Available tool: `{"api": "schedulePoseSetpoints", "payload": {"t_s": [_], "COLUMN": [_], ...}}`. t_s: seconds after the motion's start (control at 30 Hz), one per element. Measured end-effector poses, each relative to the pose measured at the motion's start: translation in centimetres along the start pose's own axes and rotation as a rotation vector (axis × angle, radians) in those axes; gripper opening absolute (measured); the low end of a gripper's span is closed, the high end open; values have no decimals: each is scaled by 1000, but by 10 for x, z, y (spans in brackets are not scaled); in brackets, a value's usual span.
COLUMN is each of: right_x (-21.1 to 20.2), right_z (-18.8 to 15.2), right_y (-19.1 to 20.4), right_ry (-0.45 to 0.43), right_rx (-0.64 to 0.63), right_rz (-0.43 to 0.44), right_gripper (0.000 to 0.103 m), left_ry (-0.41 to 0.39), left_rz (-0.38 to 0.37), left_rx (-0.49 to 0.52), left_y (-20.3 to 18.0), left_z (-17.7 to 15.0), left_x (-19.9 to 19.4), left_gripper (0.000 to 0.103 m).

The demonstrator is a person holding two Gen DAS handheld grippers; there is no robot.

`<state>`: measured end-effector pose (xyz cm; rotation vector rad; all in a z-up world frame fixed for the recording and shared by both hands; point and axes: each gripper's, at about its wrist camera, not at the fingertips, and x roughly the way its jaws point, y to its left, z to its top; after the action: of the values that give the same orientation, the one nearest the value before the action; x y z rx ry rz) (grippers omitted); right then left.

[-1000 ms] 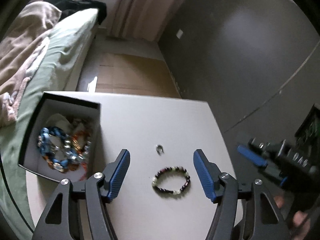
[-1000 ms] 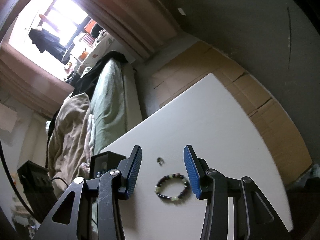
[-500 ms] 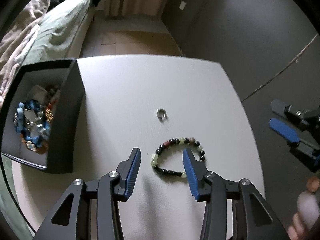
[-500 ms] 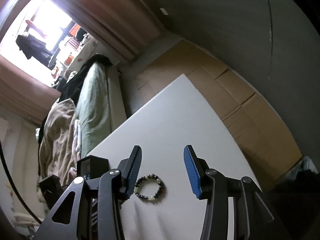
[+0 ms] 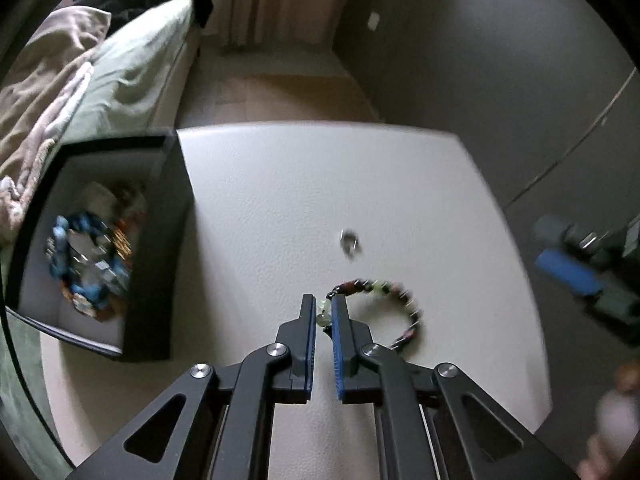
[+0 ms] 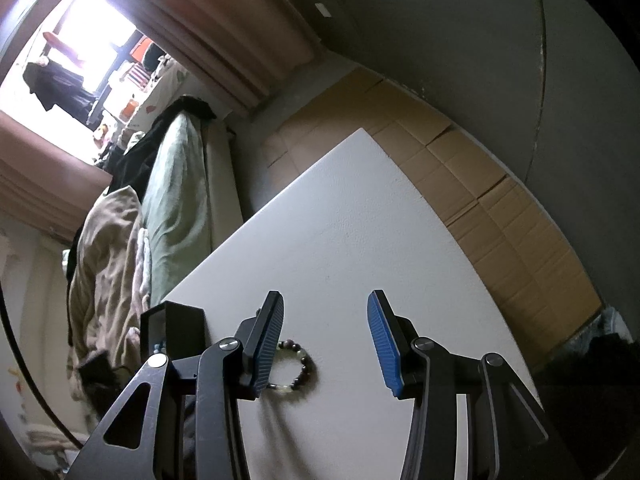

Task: Organize jewelry
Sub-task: 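Carry the dark bracelet to the box with the left gripper while the right reaches the silver ring, then release the dark bracelet with the left gripper while the right drops the silver ring into the box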

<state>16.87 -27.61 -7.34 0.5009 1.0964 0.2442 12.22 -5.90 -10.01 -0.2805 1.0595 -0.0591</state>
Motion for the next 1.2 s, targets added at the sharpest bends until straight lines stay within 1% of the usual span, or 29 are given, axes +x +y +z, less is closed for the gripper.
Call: {"api": "schedulePoseSetpoints", "payload": {"t_s": [0.07, 0.23, 0.4, 0.67, 0.77, 0.9, 1.2], "right_x": [5, 22, 41, 71, 86, 95, 107], "right_z": [-1, -5, -11, -20, -26, -33, -43], "right_y": [3, 20, 40, 64, 72, 83, 106], "right_ry": [10, 39, 68, 128, 148, 144, 76], "right_rx": [-11, -68, -144, -225, -271, -344, -526], "right_rz": [3, 34, -7, -4, -46, -102, -223], "right_gripper": [45, 45, 45, 45, 45, 45, 45], "left_ry": [-36, -71, -104, -136, -154, -176, -232], "left_rz": [-24, -69, -93, -122, -135, -150, -174], "left_rx": [-9, -53, -89, -160, -172, -196, -258], "left_y": [3, 19, 33, 58, 64, 75, 102], "left_z": [5, 13, 19, 30, 34, 39, 48], "left_x": [-12, -32, -49, -66, -72, -79, -99], "left_gripper": [7, 7, 7, 7, 7, 7, 7]}}
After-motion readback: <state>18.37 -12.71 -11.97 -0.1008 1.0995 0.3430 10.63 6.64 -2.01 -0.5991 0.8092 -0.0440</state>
